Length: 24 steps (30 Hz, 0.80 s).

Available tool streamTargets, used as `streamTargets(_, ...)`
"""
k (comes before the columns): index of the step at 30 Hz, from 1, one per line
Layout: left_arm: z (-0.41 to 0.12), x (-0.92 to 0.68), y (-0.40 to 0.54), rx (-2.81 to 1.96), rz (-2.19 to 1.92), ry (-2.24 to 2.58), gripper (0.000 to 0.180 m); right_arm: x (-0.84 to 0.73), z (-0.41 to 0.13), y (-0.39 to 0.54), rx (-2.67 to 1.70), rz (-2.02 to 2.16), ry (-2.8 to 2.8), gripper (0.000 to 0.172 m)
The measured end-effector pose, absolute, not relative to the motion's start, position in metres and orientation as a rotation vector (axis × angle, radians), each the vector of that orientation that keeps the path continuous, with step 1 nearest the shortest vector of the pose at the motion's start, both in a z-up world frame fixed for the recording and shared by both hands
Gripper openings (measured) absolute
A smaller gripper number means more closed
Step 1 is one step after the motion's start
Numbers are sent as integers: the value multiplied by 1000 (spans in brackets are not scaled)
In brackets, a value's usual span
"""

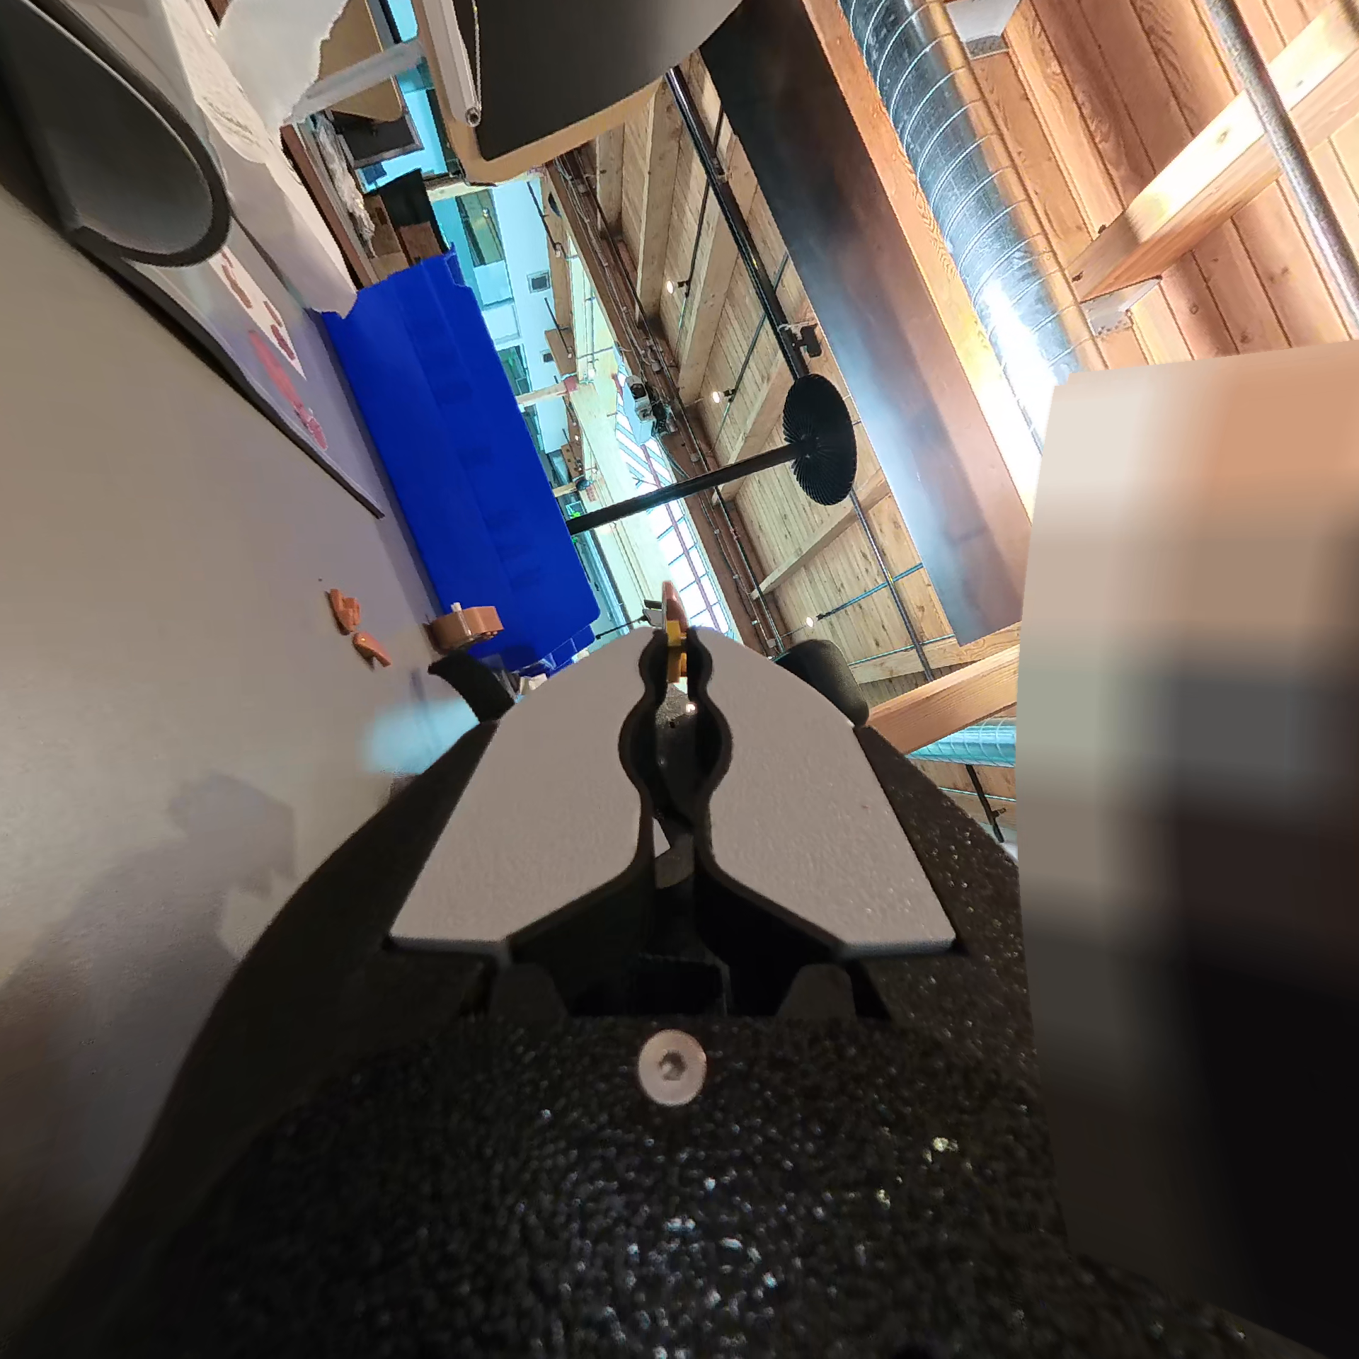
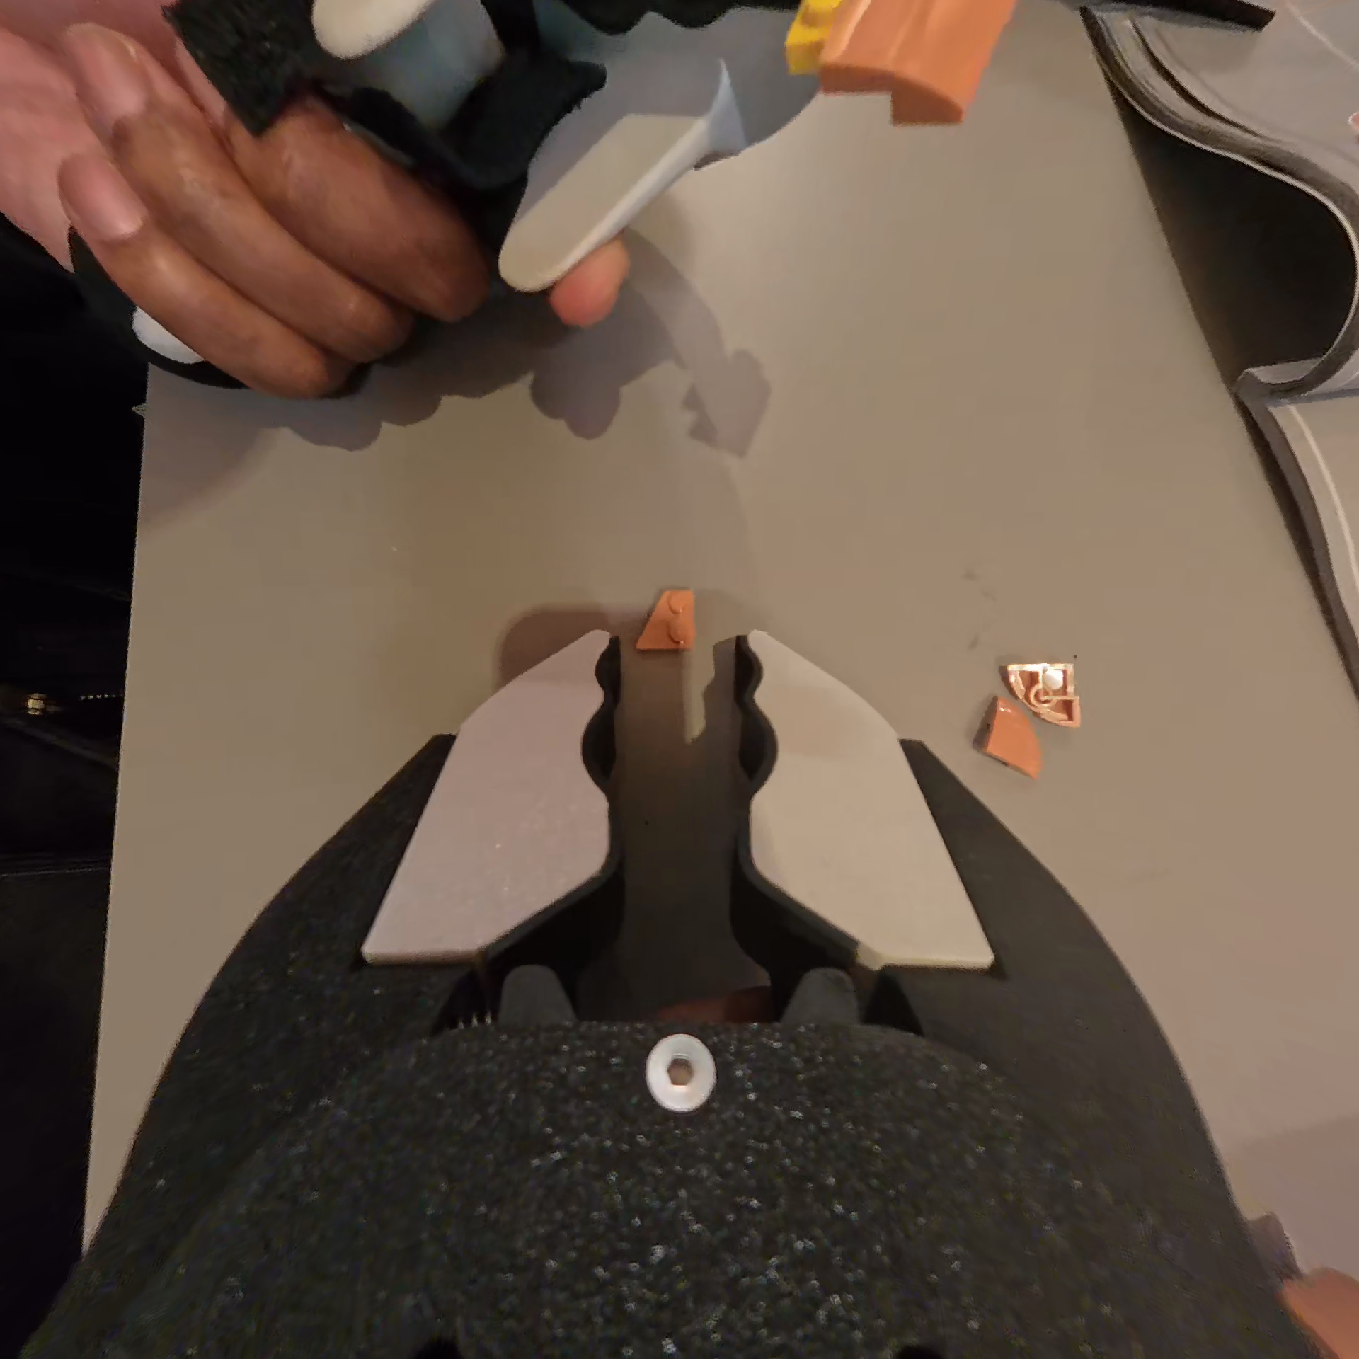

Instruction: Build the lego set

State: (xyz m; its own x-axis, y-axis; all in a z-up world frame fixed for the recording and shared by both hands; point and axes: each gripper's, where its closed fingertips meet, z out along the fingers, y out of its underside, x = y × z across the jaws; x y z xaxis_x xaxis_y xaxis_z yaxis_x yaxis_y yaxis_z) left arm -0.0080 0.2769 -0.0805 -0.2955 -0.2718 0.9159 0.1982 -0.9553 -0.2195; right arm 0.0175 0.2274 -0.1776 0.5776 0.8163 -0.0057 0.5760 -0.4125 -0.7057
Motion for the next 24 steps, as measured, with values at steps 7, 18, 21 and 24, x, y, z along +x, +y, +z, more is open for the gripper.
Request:
streamTargets(7, -82, -5, 275, -1681, -2301, 118, 4, 11, -178, 232, -2155, 407, -1110, 5)
streamTargets(18, -84, -5, 275, -1692, -2274, 124, 4, 18, -171, 233, -2115, 479, -1035, 7)
streamTargets(21, -84, -4, 275, -1695, -2271, 132, 4, 16, -171, 230, -2102, 494, -1067, 16)
streamTargets(24, -84, -4, 274, -1698, -2269, 142, 4, 12, -174, 227, -2099, 505, -1123, 24)
